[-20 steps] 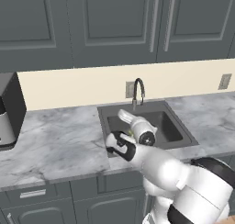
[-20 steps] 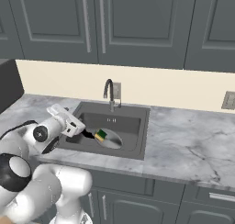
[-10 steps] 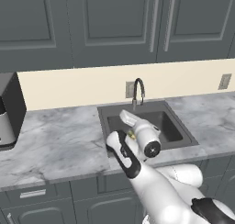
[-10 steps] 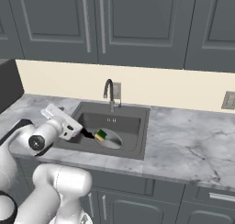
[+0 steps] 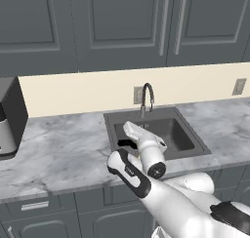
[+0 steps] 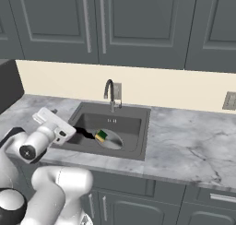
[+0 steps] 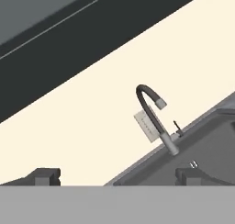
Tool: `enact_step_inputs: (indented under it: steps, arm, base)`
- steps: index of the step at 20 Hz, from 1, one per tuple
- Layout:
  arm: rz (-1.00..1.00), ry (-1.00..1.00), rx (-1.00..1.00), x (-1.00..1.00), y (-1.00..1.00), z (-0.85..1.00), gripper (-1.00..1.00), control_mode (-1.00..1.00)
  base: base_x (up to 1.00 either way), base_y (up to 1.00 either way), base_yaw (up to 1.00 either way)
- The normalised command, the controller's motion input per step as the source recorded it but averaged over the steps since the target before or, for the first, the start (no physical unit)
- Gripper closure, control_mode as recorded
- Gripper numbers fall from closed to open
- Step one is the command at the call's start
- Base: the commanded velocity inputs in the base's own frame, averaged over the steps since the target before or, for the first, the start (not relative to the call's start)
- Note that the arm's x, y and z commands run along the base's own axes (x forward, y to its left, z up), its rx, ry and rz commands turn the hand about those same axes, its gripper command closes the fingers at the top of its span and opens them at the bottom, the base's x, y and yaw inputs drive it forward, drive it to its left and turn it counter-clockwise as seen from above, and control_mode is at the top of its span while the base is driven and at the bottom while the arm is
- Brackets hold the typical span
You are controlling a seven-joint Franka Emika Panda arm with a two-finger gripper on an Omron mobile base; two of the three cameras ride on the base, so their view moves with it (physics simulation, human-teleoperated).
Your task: Pick the pan and sponge and place them into the sink. Then turn on the water.
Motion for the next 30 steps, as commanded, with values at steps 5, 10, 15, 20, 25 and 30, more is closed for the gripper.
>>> enact_step_inputs:
  steps: [5,10,15,20,25,30]
  arm:
    - [0.0,0.06,-0.01,-0.34,-0.39,0.32,-1.0,-1.0]
    - [0.0,0.08,0.0,-0.3,-0.42,0.34,-1.0,-1.0]
    - [-0.02,0.1,0.0,-0.24,-0.43,0.3,-1.0,-1.0]
    - [-0.01,0.09,-0.01,-0.23,-0.42,0.33,-1.0,-1.0]
    - [0.0,0.08,-0.03,-0.24,-0.43,0.3,-1.0,-1.0]
    - [-0.01,0.07,-0.05,-0.24,-0.41,0.31,-1.0,-1.0]
  base:
    - [0.0,0.0,0.0]
    - [0.0,0.0,0.0]
    - [0.0,0.0,0.0]
    - [0.0,0.0,0.0]
    - [0.0,0.0,0.0]
    - [0.0,0.0,0.0]
